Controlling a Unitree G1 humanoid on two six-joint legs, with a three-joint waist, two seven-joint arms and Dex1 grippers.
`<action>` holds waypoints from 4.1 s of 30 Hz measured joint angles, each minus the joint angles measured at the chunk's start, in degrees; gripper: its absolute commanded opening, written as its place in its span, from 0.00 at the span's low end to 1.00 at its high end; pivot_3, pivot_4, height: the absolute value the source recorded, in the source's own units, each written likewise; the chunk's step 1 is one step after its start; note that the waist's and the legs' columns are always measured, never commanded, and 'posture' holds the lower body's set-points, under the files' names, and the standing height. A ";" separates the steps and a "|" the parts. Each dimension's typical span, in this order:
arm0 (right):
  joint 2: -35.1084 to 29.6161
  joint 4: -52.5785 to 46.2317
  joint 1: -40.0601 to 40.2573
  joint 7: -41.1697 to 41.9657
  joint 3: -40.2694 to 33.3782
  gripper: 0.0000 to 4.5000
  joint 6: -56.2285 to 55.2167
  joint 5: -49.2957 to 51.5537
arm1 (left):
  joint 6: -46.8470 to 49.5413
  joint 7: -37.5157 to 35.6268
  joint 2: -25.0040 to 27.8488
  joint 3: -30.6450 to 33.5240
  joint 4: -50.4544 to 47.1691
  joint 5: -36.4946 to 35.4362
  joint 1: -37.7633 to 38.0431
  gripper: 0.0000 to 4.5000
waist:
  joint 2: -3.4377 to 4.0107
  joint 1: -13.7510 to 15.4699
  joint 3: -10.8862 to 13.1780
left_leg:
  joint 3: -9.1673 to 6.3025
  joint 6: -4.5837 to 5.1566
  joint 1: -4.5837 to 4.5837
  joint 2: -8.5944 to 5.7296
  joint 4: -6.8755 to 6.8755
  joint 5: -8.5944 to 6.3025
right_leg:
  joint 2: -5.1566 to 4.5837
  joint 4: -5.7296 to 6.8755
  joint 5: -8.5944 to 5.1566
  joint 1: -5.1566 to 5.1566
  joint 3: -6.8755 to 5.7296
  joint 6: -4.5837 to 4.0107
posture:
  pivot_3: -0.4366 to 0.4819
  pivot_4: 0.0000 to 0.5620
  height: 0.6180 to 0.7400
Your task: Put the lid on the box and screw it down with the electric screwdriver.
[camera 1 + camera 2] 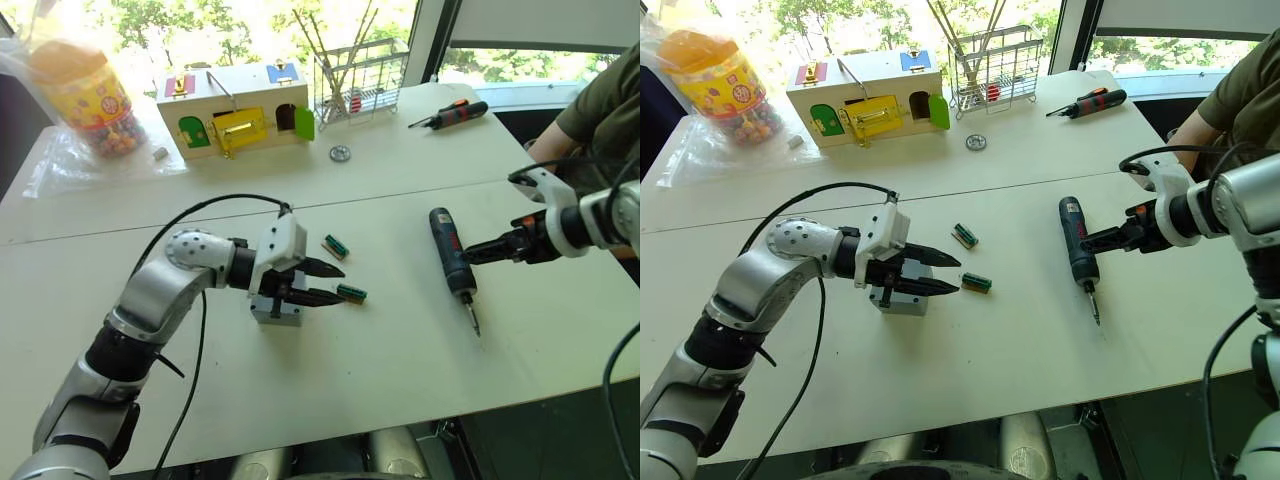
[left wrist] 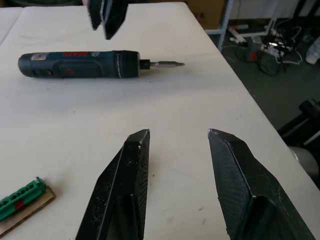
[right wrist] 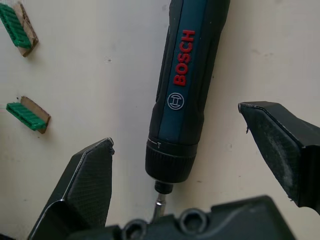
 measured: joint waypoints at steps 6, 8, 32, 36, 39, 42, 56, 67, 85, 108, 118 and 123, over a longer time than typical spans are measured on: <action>2.93 3.90 -1.33 -0.06 4.47 1.00 1.17 -1.63 | -1.33 0.62 -1.75 -0.16 0.45 1.43 -0.02 0.41 | -0.02 0.47 0.00 | -0.03 0.04 -0.07 -0.05 0.17 -0.02 | -0.03 -0.01 0.00 0.04 -0.04 0.00 | 0.48 0.27 1.00; 3.88 4.98 -1.24 -0.65 5.15 1.00 1.52 -2.57 | -1.31 1.19 -1.92 -0.15 0.33 1.59 0.46 0.41 | -0.02 0.33 0.00 | -0.02 0.04 -0.07 -0.05 0.17 -0.02 | -0.03 0.01 0.00 0.03 -0.03 0.00 | 0.48 0.27 1.00; 7.27 1.84 3.63 -0.51 6.25 0.41 1.16 -3.31 | -0.31 4.06 -2.58 0.02 0.60 2.41 1.84 0.41 | -0.40 0.13 -0.24 | -0.13 0.04 -0.01 -0.01 0.18 -0.02 | 0.01 0.02 0.00 0.13 -0.14 0.00 | 0.48 0.27 1.00; 9.01 5.76 2.55 -0.63 4.87 0.41 -1.99 -3.86 | -0.46 4.13 -1.71 0.80 2.37 3.12 1.82 0.41 | -0.40 -0.29 -0.24 | -0.04 0.04 0.00 -0.01 0.20 -0.02 | 0.01 0.05 0.01 0.08 -0.05 0.01 | 0.48 0.27 1.00; 10.49 8.22 0.02 -2.57 0.45 0.41 -2.36 -3.83 | -0.40 3.92 0.44 3.39 3.94 3.09 1.81 0.41 | -0.11 -0.09 -0.06 | -0.02 0.03 -0.12 -0.03 0.13 -0.02 | 0.00 0.11 0.00 -0.15 -0.03 0.01 | 0.48 0.27 1.00; 11.62 7.83 -2.36 -4.60 -7.15 0.41 -1.16 -2.71 | -0.07 3.73 2.20 6.12 5.82 2.91 1.61 0.41 | -0.07 0.03 -0.03 | -0.06 0.03 -0.15 -0.01 -0.01 -0.02 | -0.01 0.10 0.00 -0.24 -0.10 0.01 | 0.48 0.27 1.00; 23.36 -7.49 10.40 -18.85 -37.39 0.41 6.80 3.30 | 3.50 2.25 7.14 10.09 7.32 0.76 1.62 0.41 | -0.04 1.01 -0.02 | -0.16 0.02 -0.17 -0.20 0.21 -0.01 | -0.04 0.14 0.01 -0.08 -0.12 0.01 | 0.48 0.27 1.00; -4.91 -18.51 21.07 -11.05 -16.98 0.41 3.25 7.37 | 3.70 1.79 4.60 8.72 4.43 0.70 2.52 0.41 | 0.12 0.47 0.05 | 0.02 0.04 -0.16 -0.03 0.21 -0.01 | -0.03 0.15 0.01 -0.10 -0.06 0.02 | 0.48 0.27 1.00; -4.68 -13.29 17.23 -5.13 -2.45 0.99 -6.00 1.89 | 4.83 3.50 2.65 5.35 -2.33 0.89 4.52 0.41 | 0.13 0.18 0.06 | 0.06 0.08 -0.15 -0.03 0.21 -0.04 | -0.03 0.11 0.01 -0.10 -0.04 0.02 | 0.48 0.27 1.00; -2.98 -8.33 9.88 3.17 10.89 0.47 -10.78 -10.76 | 3.41 7.47 0.20 4.69 -1.38 2.09 6.23 0.41 | 0.04 0.42 0.00 | -0.02 0.08 -0.13 -0.03 0.22 -0.05 | -0.03 0.07 0.01 -0.05 -0.11 0.02 | 0.48 0.27 1.00; -1.70 -5.96 10.96 5.32 9.02 0.41 -12.31 -13.59 | 1.62 7.38 1.46 5.04 0.40 2.90 6.11 0.41 | -0.27 2.11 -0.15 | -0.16 0.06 0.08 -0.05 0.31 -0.04 | 0.01 -0.01 0.02 0.34 -0.18 -0.01 | 0.48 0.27 1.00; 10.48 3.44 1.09 0.79 -6.31 0.41 -3.06 -8.72 | 2.83 6.47 4.60 10.36 3.13 0.60 5.54 0.41 | 0.01 0.11 0.04 | 0.03 0.02 -0.17 0.00 0.06 -0.02 | 0.01 0.15 0.06 -0.27 0.03 -0.01 | 0.48 0.27 1.00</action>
